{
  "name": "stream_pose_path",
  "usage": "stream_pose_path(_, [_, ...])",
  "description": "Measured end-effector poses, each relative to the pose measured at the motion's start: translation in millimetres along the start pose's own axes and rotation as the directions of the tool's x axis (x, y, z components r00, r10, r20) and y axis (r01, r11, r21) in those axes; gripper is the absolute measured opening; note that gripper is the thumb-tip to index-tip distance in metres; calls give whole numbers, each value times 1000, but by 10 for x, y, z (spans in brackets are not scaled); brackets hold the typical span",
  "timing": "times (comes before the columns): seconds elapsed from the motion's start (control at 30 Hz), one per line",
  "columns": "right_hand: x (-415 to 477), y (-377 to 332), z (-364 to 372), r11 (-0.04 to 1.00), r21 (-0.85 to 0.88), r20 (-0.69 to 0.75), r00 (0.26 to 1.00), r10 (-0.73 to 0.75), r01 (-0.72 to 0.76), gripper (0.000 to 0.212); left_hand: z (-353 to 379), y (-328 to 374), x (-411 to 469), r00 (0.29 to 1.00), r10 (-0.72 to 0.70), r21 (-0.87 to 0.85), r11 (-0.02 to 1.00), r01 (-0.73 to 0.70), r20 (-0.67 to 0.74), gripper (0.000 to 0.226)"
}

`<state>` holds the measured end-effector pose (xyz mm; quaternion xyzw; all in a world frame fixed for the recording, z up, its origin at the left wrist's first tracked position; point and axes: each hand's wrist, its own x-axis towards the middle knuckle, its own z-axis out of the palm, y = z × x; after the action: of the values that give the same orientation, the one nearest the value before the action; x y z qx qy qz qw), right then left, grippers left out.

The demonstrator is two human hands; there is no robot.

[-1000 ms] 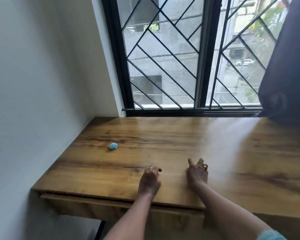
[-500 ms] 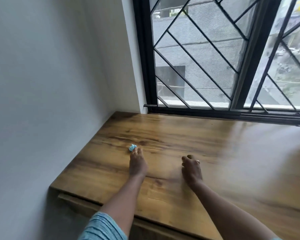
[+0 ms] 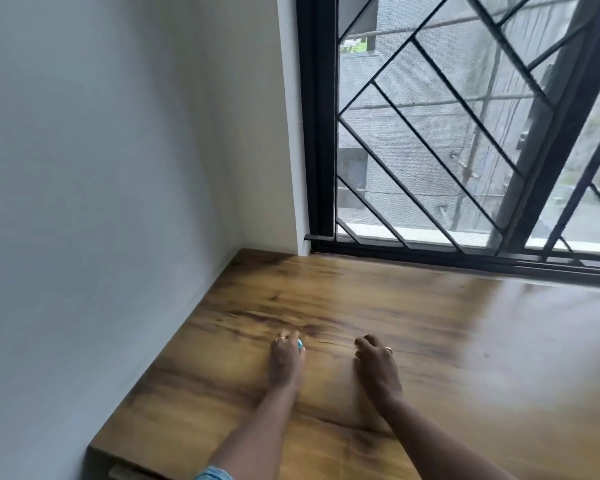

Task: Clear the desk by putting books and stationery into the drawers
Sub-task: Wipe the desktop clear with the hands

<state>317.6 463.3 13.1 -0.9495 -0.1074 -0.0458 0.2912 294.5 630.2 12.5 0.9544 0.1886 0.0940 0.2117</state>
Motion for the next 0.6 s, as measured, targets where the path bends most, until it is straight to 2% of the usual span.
stream_pose_path(0.2, [-273,-166,42,998,-10,-36,997,-62,62,20,-47,-67,-374,999,41,-133,990,-42,-8,35])
stream_pose_path(0.4, [-874,-331,57,975,36,-3,976,-218,218,25,-223,-174,-1140,995,-10,-236,972,-13,-95,33])
stream_pose_path(0.5, [-1298,-457,47,956,86,24,959,-282,279,27,-336,-278,-1636,992,-23,-234,972,-7,-124,34])
stream_pose_path(0.6, [-1753,-621,34,926,163,115,926,-361,341,29,-431,-408,-2102,987,-70,-257,966,31,-144,34])
